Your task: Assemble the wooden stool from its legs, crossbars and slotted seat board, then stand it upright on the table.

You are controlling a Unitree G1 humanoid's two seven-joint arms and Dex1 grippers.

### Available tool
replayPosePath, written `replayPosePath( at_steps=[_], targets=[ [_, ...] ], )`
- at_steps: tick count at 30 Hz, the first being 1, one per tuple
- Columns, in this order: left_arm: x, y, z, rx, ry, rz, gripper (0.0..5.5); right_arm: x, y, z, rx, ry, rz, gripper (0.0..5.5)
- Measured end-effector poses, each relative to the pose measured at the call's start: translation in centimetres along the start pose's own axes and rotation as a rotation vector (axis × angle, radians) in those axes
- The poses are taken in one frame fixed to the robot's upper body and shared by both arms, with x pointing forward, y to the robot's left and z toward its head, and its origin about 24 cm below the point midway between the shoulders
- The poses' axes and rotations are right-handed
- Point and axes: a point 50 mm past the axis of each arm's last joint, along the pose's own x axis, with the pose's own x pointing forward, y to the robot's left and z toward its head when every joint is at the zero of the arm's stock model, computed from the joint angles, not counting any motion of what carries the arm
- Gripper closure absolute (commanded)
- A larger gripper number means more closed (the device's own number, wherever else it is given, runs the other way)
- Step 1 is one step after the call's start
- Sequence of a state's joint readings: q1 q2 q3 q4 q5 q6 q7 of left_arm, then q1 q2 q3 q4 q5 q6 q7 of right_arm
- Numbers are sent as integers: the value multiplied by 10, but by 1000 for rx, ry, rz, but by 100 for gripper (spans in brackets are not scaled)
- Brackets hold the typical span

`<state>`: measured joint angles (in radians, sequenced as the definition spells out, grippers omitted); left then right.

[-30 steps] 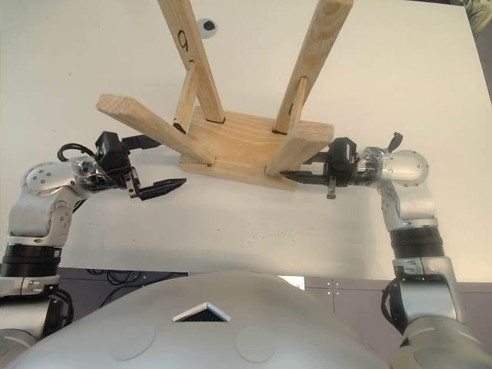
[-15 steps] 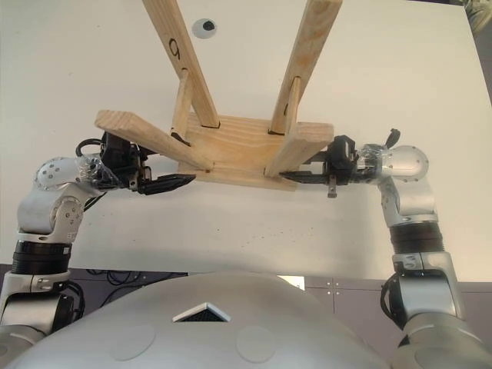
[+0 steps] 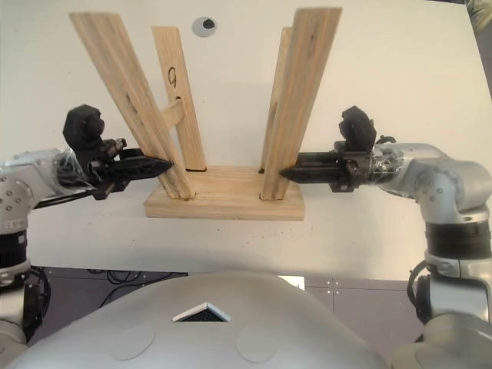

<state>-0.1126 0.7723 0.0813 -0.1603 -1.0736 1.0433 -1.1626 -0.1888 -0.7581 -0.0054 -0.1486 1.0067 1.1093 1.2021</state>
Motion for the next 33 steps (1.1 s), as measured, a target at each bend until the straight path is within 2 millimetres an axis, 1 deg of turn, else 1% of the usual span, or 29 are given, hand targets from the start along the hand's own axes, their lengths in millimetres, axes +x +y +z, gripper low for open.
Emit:
replayPosePath(
  at_steps=[1,2,3,4,5,6,7,8,10,12,14,18,20,22,24,25,27,28,29,31,32,33],
  targets=[
    [-1,3,5,-52,4,5,431,1,0,6,63,8,-20,447],
    [-2,9,13,-118,0,25,431,4,-4,13,126,9,-47,407],
    [-2,15,19,-178,-1,39,404,6,-7,20,181,9,-73,380],
    [-1,23,24,-230,-3,61,396,5,-13,26,214,22,-160,368],
    [-1,34,27,-275,1,115,370,1,-20,32,246,34,-261,342],
    [-1,41,34,-289,1,152,355,2,-24,37,270,32,-305,324],
    [0,45,41,-282,1,172,343,3,-26,40,278,32,-323,309],
    [0,48,45,-288,-3,181,325,4,-28,42,296,32,-334,288],
    [3,55,45,-312,-11,176,294,4,-31,41,324,11,-338,251],
    [-1,59,47,-334,-40,176,261,1,-32,41,338,2,-354,213],
    [-5,59,52,-336,-69,164,225,-2,-34,40,360,-18,-371,171],
    [-9,55,53,-353,-88,113,149,-4,-39,38,399,-65,-369,88],
    [-12,53,51,-367,-95,99,113,-8,-39,39,398,-89,-385,49],
    [-16,52,47,-374,-108,93,89,-11,-38,40,395,-108,-384,21],
    [-25,51,40,-390,-117,113,60,-16,-37,40,389,-145,-381,10],
    [-30,50,37,-393,-128,128,56,-19,-38,38,379,-170,-377,10],
    [-48,49,32,-351,-181,184,56,-29,-39,28,267,-207,-384,10],
    [-57,49,29,-302,-196,234,56,-38,-38,23,182,-205,-408,10],
    [-63,49,23,-213,-187,288,56,-47,-37,17,88,-192,-425,10],
    [-68,48,9,-127,-154,341,56,-57,-38,5,-15,-160,-448,10],
    [-73,47,-7,-32,-100,394,56,-60,-40,-9,-103,-136,-456,10],
    [-76,46,-20,41,-49,427,56,-62,-41,-18,-168,-110,-459,10]
  ],
)
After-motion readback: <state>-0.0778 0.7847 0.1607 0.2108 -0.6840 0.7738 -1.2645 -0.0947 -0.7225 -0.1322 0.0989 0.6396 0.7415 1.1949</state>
